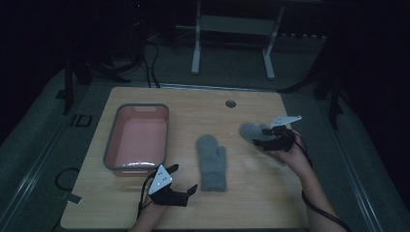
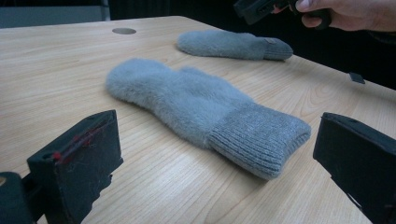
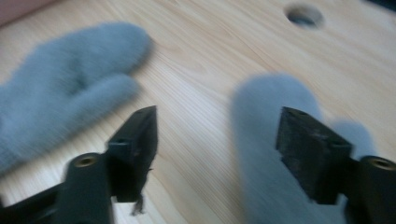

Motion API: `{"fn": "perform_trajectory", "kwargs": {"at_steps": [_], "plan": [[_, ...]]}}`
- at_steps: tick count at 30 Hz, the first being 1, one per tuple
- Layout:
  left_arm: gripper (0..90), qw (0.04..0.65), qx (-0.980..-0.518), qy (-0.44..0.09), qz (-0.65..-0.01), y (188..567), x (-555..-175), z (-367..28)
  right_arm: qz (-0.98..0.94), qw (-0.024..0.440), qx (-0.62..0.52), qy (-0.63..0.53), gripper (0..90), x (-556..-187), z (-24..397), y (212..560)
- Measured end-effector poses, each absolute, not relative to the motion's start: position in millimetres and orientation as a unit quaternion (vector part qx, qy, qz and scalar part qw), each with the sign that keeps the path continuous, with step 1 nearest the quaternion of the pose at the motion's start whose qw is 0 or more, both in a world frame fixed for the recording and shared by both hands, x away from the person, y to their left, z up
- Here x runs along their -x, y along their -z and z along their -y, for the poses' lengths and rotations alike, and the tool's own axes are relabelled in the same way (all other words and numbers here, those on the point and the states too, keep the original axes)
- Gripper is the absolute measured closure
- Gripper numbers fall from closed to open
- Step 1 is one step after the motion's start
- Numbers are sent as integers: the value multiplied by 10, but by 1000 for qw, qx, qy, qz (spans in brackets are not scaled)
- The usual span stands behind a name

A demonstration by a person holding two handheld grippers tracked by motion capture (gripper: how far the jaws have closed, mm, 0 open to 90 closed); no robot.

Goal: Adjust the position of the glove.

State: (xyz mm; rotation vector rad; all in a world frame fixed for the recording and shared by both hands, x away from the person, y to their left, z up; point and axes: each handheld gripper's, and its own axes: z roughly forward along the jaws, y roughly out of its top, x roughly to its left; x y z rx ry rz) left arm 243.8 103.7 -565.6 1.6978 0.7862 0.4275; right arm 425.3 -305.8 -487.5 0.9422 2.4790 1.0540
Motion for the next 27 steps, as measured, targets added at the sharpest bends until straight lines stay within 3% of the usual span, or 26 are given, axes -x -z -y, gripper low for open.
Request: {"fn": "perform_trajectory", "kwargs": {"at_steps": [4, 10, 22, 25, 27], "plan": [[13, 574, -725, -181, -335, 5659, -2441, -1032, -860, 152, -336, -351, 314, -4309, 3226, 4906], [13, 580, -725, -177, -326, 5655, -2429, -1021, -872, 163, -332, -320, 460, -4410, 3436, 5090], [13, 579, -726, -176, -327, 5661, -2431, -1024, -892, 159, -304, -294, 527, -4546, 3377, 5348], [12, 579, -726, -176, -327, 5664, -2431, -1025, -891, 172, -297, -297, 600, -4525, 3377, 5396], [12, 578, -727, -176, -327, 5666, -2427, -1020, -885, 176, -302, -306, 730, -4502, 3391, 5418]]}}
